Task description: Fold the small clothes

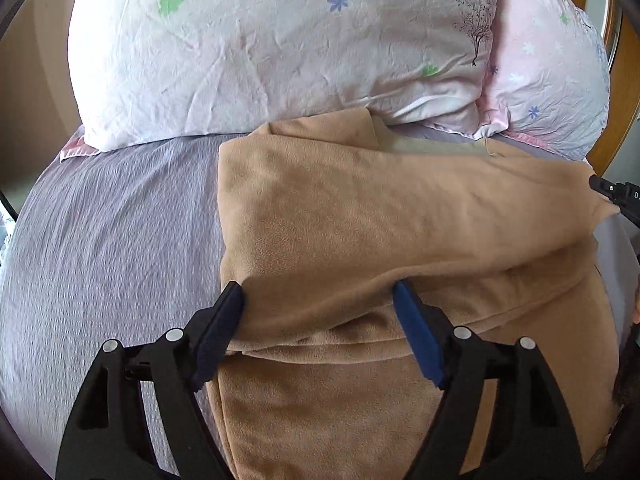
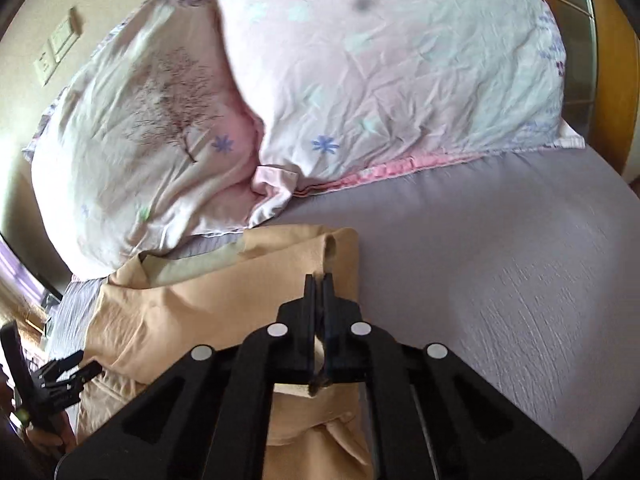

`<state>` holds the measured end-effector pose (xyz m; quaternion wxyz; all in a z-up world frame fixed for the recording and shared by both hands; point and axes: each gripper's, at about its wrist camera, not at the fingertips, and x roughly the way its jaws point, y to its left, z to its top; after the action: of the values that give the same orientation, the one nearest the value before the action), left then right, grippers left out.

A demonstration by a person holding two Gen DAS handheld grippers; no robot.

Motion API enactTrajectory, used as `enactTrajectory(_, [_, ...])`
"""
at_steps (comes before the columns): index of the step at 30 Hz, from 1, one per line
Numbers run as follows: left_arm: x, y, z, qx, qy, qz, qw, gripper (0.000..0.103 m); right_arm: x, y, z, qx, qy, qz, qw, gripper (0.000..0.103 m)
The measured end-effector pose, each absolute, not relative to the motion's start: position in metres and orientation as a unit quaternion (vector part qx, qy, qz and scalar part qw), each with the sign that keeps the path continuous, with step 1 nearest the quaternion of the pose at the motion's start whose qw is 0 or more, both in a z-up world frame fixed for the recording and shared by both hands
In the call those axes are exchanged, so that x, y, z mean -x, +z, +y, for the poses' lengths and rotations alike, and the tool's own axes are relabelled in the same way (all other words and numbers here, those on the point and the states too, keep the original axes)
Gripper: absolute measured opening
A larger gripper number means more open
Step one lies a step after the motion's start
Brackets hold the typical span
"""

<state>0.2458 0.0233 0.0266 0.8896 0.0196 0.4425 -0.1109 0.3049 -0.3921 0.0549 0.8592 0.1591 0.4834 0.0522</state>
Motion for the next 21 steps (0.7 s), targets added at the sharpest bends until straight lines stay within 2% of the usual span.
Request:
enactTrajectory(3, [-0.235, 0.030, 0.028, -0.022, -0.110, 0.437, 0.892, 0.078, -0.309, 0.028, -0.393, -0.134, 0.033, 0.540, 0.830, 0.008])
enactTrajectory(4, [-0.229, 0.035, 0.032, -0.017, -0.117, 0.430, 0.895, 0.078, -0.300, 0.031, -0.397, -0.144, 0.031, 0.538, 0.830, 0.016])
enactTrajectory(5, [-0.217, 0.043, 0.037, -0.012, -0.127, 0.419, 0.899, 0.078, -0.288, 0.038, -0.403, -0.159, 0.038, 0.530, 0.832, 0.037])
enactTrajectory(6, [-0.203, 0.051, 0.043, -0.008, -0.142, 0.408, 0.902, 0.079, -0.271, 0.049, -0.410, -0.176, 0.058, 0.515, 0.837, 0.051])
enactTrajectory(7, [-0.184, 0.060, 0.051, -0.006, -0.154, 0.396, 0.905, 0.084, -0.253, 0.061, -0.417, -0.192, 0.086, 0.495, 0.843, 0.072])
enactTrajectory(8, [-0.164, 0.068, 0.060, -0.004, -0.165, 0.385, 0.908, 0.095, -0.231, 0.072, -0.422, -0.204, 0.120, 0.476, 0.847, 0.076])
enactTrajectory(10, [-0.120, 0.079, 0.083, 0.004, -0.188, 0.360, 0.914, 0.102, -0.187, 0.087, -0.433, -0.218, 0.192, 0.460, 0.839, 0.077])
enactTrajectory(13, [-0.060, 0.076, 0.121, 0.046, -0.236, 0.358, 0.902, 0.102, -0.120, 0.091, -0.445, -0.220, 0.270, 0.466, 0.813, 0.077])
enactTrajectory(17, [0.003, 0.045, 0.160, 0.112, -0.250, 0.387, 0.880, 0.102, -0.035, 0.070, -0.464, -0.222, 0.296, 0.514, 0.774, 0.077])
enactTrajectory(21, [0.030, 0.011, 0.173, 0.142, -0.238, 0.413, 0.867, 0.102, -0.003, 0.042, -0.477, -0.271, 0.295, 0.531, 0.747, 0.080])
